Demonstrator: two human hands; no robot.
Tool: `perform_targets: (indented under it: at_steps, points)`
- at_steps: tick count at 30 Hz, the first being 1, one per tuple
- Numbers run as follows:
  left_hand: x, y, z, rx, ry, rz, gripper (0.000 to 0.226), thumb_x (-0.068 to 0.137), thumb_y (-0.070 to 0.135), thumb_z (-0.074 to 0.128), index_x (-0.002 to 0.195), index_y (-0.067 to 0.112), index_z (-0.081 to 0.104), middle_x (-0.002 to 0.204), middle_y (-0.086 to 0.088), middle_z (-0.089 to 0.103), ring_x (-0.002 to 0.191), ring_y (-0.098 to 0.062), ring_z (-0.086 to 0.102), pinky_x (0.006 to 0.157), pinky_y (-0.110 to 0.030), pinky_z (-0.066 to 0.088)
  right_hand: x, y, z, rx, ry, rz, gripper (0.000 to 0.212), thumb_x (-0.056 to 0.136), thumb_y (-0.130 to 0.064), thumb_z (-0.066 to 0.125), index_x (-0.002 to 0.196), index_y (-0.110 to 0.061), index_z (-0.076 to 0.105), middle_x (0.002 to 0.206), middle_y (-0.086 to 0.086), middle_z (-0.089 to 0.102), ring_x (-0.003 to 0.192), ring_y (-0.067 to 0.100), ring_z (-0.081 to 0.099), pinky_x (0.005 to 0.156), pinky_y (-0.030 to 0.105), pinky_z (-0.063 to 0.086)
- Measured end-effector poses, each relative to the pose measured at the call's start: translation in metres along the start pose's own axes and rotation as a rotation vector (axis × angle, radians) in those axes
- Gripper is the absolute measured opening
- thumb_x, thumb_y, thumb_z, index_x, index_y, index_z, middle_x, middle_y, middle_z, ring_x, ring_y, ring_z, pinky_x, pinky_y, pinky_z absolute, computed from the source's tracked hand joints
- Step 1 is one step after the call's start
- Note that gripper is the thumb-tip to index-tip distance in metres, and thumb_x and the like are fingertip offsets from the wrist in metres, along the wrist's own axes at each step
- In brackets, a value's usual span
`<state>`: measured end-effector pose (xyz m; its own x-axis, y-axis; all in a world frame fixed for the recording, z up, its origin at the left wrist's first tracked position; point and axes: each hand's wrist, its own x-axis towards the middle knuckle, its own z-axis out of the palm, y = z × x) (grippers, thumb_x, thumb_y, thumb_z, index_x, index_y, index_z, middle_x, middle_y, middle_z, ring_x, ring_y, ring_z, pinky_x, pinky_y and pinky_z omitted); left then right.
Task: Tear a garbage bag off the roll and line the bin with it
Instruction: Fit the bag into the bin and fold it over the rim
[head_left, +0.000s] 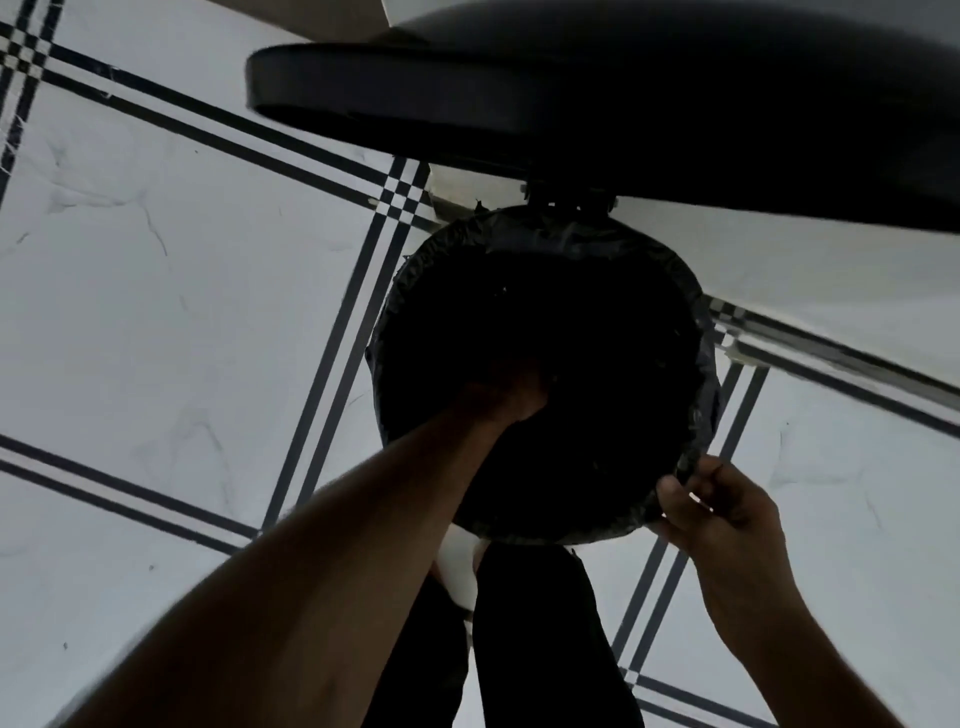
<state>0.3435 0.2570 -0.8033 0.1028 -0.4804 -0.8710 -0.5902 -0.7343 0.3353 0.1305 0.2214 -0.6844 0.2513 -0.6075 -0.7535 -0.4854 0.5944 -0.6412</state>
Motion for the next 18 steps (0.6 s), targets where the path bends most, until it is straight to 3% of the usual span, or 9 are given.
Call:
perform_targets:
  at_steps: [5, 7, 9, 11, 13, 15, 18]
  points:
    - [-0.060, 0.007, 0.006, 0.008, 0.338, 0.102, 0.033, 0.100, 0.032, 0.045, 0.125, 0.018, 0.061, 0.126, -0.011, 0.063, 0.119, -0.032, 0.057, 0.092, -0.036, 0.045, -0.006, -0.011, 0.010, -0.015, 0.083, 0.082, 0.015, 0.094, 0.001, 0.060, 0.085, -0.011, 0.060, 0.085, 0.014, 0.060, 0.071, 0.011, 0.070, 0.080, 0.038, 0.062]
    - [-0.090, 0.009, 0.007, -0.052, 0.556, 0.191, 0.027, 0.095, 0.026, 0.048, 0.115, 0.019, 0.065, 0.117, -0.006, 0.066, 0.111, -0.028, 0.061, 0.088, -0.036, 0.048, -0.008, -0.018, 0.011, -0.040, 0.091, 0.157, 0.011, 0.096, -0.005, 0.062, 0.105, -0.009, 0.065, 0.089, 0.008, 0.067, 0.076, 0.012, 0.071, 0.080, 0.037, 0.059]
    - [-0.114, 0.008, 0.006, -0.115, 0.743, 0.291, 0.026, 0.088, 0.020, 0.053, 0.109, 0.017, 0.067, 0.113, -0.003, 0.065, 0.110, -0.025, 0.058, 0.090, -0.038, 0.050, -0.007, -0.026, 0.014, -0.138, 0.121, 0.223, 0.036, 0.096, -0.019, 0.064, 0.130, -0.009, 0.057, 0.099, 0.002, 0.070, 0.089, 0.019, 0.070, 0.079, 0.037, 0.057]
    - [-0.133, 0.002, 0.006, -0.105, 0.900, 0.356, 0.032, 0.083, 0.016, 0.056, 0.114, 0.015, 0.066, 0.120, -0.005, 0.061, 0.121, -0.025, 0.051, 0.100, -0.039, 0.046, -0.010, -0.036, 0.016, -0.324, 0.196, 0.222, 0.063, 0.094, -0.039, 0.064, 0.147, -0.013, 0.042, 0.115, -0.001, 0.063, 0.109, 0.024, 0.063, 0.092, 0.042, 0.054]
    - [-0.148, -0.005, -0.004, -0.079, 1.006, 0.328, 0.043, 0.082, 0.015, 0.056, 0.124, 0.013, 0.062, 0.133, -0.008, 0.055, 0.133, -0.027, 0.042, 0.110, -0.043, 0.037, -0.010, -0.047, 0.019, -0.463, 0.250, 0.148, 0.077, 0.091, -0.051, 0.061, 0.153, -0.016, 0.031, 0.135, 0.001, 0.054, 0.128, 0.025, 0.052, 0.103, 0.041, 0.044]
    - [-0.151, -0.017, -0.020, -0.074, 1.062, 0.266, 0.052, 0.081, 0.015, 0.057, 0.133, 0.011, 0.055, 0.140, -0.014, 0.050, 0.136, -0.031, 0.040, 0.112, -0.048, 0.034, -0.008, -0.058, 0.022, -0.519, 0.289, 0.005, 0.075, 0.089, -0.052, 0.060, 0.151, -0.019, 0.033, 0.148, 0.006, 0.045, 0.136, 0.024, 0.044, 0.109, 0.043, 0.040]
    - [-0.144, -0.034, -0.045, -0.157, 0.984, 0.162, 0.057, 0.087, 0.017, 0.055, 0.142, 0.007, 0.044, 0.144, -0.018, 0.044, 0.134, -0.032, 0.043, 0.109, -0.041, 0.039, 0.005, -0.074, 0.027, -0.612, 0.286, -0.276, 0.065, 0.092, -0.043, 0.059, 0.149, -0.021, 0.038, 0.151, 0.006, 0.040, 0.142, 0.023, 0.037, 0.116, 0.046, 0.035]
